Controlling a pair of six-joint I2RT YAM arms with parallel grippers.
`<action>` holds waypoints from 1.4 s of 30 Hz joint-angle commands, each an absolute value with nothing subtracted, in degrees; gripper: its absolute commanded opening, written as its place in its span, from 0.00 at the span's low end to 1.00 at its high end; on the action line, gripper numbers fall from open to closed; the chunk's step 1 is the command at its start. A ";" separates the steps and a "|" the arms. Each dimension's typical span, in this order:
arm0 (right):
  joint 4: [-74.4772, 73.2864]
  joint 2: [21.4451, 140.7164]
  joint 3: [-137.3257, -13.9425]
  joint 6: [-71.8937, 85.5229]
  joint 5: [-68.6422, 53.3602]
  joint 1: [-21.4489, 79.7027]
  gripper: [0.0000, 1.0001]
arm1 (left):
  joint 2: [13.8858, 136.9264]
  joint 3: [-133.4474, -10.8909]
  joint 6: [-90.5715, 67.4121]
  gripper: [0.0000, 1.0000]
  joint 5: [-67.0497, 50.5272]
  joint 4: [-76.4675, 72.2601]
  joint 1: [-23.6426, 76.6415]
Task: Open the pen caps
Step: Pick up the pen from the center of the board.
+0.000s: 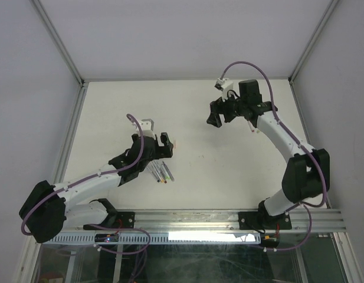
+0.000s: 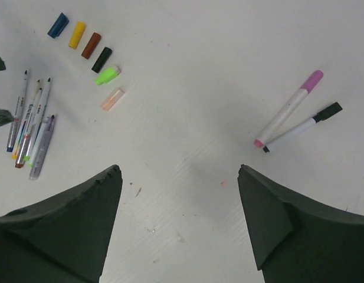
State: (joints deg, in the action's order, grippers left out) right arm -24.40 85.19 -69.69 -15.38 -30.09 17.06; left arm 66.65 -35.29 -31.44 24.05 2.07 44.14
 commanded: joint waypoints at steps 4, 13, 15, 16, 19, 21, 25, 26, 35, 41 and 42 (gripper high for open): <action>-32.73 101.76 -86.22 -19.22 -27.81 17.23 0.79 | 64.42 -29.48 -25.05 0.99 27.16 -7.26 43.61; -34.11 111.93 -94.97 -14.61 -12.96 18.10 0.80 | 67.48 -24.47 -22.14 0.99 29.38 -16.12 43.64; -33.84 113.64 -95.97 -12.89 -10.21 18.30 0.80 | 67.39 -24.06 -21.89 0.99 29.00 -16.77 43.63; -33.84 114.77 -96.73 -12.14 -9.00 18.50 0.79 | 67.16 -23.38 -21.72 0.99 28.81 -17.63 43.64; -33.26 118.17 -98.50 -9.84 -4.60 19.03 0.74 | 65.58 -20.98 -21.24 0.99 28.24 -20.56 43.61; -33.13 120.09 -99.98 -8.66 -3.41 19.26 0.70 | 64.28 -19.68 -21.03 0.99 27.83 -21.71 43.64; -32.74 123.81 -103.88 -8.44 -3.09 19.40 0.52 | 62.59 -18.14 -20.68 0.99 27.31 -23.17 43.66; -32.85 124.63 -104.95 -8.44 -2.93 19.42 0.51 | 62.44 -17.96 -20.66 0.99 27.29 -23.32 43.59; -33.63 129.98 -109.88 -8.79 -1.18 19.78 0.48 | 63.03 -18.27 -20.47 0.99 27.07 -23.35 43.60; -34.71 132.64 -112.40 -8.68 -0.50 19.87 0.42 | 63.25 -18.41 -20.39 0.99 26.98 -23.34 43.61; -34.75 132.89 -112.32 -8.74 -0.38 19.86 0.40 | 63.28 -18.45 -20.39 0.99 26.95 -23.30 43.66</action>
State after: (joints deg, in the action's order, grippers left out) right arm -34.68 132.18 -109.27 -9.17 -1.85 19.44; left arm 63.70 -18.06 -21.54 26.96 -19.75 44.14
